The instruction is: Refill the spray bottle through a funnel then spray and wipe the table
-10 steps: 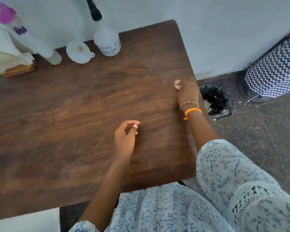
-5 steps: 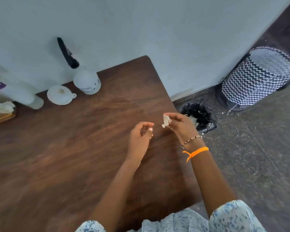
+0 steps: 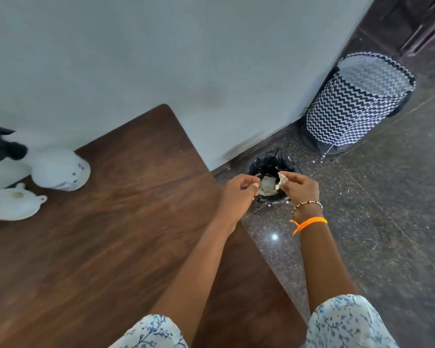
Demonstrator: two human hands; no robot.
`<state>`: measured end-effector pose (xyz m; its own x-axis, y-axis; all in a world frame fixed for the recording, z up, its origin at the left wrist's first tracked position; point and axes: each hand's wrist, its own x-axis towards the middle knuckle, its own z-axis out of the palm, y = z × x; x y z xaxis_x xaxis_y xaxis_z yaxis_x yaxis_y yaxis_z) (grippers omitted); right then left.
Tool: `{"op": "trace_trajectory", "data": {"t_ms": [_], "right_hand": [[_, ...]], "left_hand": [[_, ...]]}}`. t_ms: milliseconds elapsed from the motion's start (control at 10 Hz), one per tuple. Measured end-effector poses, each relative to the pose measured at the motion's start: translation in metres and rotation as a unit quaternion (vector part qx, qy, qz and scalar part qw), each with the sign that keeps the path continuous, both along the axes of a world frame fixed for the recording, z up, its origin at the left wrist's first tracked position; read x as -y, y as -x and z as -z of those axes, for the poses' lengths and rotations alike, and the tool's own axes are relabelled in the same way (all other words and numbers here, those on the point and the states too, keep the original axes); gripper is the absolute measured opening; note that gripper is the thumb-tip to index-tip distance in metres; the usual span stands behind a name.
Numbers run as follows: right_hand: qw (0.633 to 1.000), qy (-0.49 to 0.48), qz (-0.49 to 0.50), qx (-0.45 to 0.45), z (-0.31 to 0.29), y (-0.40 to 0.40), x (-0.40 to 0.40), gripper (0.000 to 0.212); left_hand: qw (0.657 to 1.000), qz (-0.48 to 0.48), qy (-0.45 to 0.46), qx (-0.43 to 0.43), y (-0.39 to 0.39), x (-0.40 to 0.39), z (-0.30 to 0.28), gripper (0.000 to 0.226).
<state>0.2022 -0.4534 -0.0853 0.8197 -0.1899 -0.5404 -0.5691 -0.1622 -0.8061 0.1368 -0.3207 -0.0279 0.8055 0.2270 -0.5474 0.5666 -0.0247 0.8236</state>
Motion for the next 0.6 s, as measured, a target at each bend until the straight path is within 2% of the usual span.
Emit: {"op": "trace_trajectory", "data": {"t_ms": [200,300,400,500,600], "right_hand": [[0.989,0.139,0.038,-0.013,0.048,-0.060,0.009,0.018],[0.989,0.141,0.017,-0.050,0.074,-0.086,0.012,0.023],[0.989,0.106,0.003,-0.101,0.111,-0.104,0.024,0.030],[0.989,0.059,0.014,-0.132,0.121,-0.099,0.042,0.031],[0.990,-0.047,0.073,-0.114,0.110,-0.082,0.042,0.028]], "left_hand": [[0.995,-0.020,0.042,-0.083,-0.056,0.008,0.038,0.012],[0.992,-0.039,0.040,-0.111,-0.075,0.003,0.059,0.013],[0.988,-0.071,0.052,-0.130,-0.091,0.002,0.075,0.019],[0.983,-0.090,0.082,-0.140,-0.100,0.005,0.076,0.025],[0.982,-0.095,0.094,-0.131,-0.095,0.008,0.073,0.024]]}}
